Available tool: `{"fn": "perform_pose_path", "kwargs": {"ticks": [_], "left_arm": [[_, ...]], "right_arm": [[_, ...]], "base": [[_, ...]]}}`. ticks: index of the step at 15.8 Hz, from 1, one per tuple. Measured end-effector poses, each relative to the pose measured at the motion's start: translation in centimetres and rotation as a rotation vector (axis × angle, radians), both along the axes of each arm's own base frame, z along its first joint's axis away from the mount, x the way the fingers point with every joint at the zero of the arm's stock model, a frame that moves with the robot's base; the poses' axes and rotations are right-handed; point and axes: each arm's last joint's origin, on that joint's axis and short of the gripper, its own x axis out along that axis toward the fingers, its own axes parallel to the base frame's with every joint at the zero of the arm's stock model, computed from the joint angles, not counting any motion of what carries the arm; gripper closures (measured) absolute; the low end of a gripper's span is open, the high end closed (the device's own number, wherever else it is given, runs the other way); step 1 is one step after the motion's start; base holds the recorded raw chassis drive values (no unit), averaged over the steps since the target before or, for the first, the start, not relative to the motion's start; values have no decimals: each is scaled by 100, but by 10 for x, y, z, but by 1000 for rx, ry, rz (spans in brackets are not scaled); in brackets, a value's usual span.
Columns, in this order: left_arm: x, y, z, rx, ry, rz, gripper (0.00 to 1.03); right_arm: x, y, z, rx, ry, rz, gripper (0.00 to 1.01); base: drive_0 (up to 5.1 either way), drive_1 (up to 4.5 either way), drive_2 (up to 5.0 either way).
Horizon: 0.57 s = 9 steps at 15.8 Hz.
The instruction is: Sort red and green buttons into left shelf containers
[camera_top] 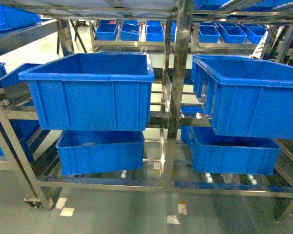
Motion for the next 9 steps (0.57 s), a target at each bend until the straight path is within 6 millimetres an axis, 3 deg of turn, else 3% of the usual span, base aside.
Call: {"fn": "perform_pose_path", "kwargs": {"ticks": [8,9], "left_arm": [[0,0,0,1,3,0,77],[0,0,0,1,3,0,77]], "right_arm": [[0,0,0,0,0,0,75],[0,0,0,0,0,0,75]], "base": [[-497,248,248],[0,434,-433]]}}
